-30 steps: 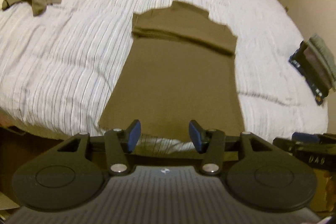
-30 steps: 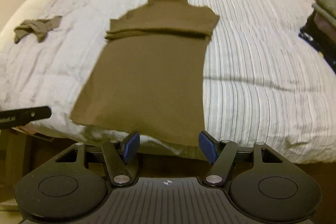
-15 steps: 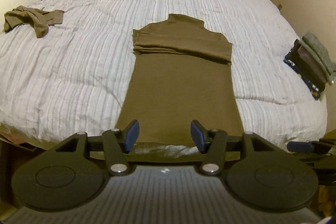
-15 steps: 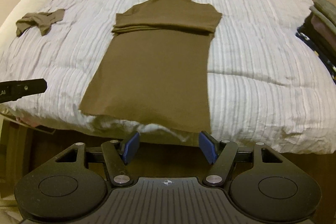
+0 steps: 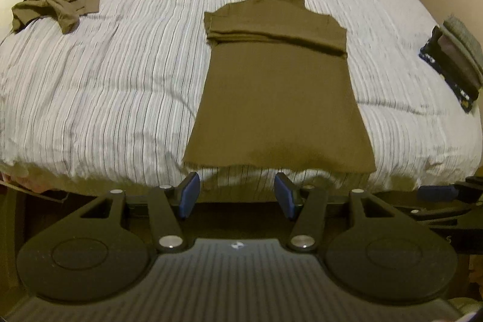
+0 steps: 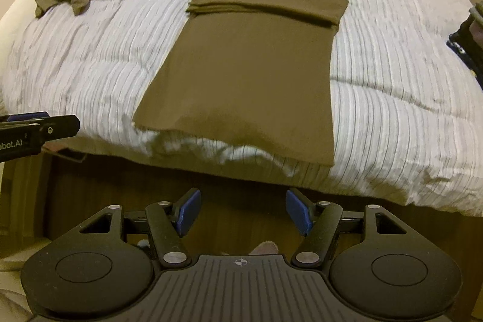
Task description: Fold clothes
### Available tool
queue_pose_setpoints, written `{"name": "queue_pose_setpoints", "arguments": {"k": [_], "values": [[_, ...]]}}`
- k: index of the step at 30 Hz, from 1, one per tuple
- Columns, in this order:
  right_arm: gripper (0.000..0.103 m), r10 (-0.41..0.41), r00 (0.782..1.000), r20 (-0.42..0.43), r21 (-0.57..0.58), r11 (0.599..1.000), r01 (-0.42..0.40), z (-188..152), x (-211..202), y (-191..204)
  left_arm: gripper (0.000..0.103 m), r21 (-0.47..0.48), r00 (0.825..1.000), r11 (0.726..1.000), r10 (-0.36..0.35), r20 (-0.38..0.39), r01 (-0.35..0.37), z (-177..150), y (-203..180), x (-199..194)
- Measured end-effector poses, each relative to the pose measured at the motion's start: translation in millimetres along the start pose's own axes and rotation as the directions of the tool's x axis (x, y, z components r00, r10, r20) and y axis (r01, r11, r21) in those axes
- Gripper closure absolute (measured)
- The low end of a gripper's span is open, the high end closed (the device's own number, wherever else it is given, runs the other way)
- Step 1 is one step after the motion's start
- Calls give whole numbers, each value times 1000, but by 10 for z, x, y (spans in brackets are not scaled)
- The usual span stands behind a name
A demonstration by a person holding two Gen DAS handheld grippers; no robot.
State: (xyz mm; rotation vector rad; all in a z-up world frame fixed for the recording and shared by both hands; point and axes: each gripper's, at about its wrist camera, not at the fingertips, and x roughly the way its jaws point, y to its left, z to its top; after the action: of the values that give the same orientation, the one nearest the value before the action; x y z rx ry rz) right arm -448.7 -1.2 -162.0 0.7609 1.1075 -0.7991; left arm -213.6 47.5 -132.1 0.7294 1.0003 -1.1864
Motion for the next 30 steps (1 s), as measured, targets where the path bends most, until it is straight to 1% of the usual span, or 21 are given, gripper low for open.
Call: {"name": "queue_pose_setpoints", "arguments": {"k": [5, 13, 30], "values": [[37, -4, 1000, -9, 5, 1000, 4, -80, -23, -30, 52, 6, 1000, 1000, 2, -22, -2, -109, -46, -2], [37, -2, 1000, -12, 0, 1000, 2, -157, -48, -114, 52, 14, 1000, 1000, 8, -21, -8, -160, -185, -24], [37, 12, 1000, 28, -31, 999, -11, -105, -125, -349, 51, 10, 1000, 1000, 25, -4, -25, -72, -470, -22]]}}
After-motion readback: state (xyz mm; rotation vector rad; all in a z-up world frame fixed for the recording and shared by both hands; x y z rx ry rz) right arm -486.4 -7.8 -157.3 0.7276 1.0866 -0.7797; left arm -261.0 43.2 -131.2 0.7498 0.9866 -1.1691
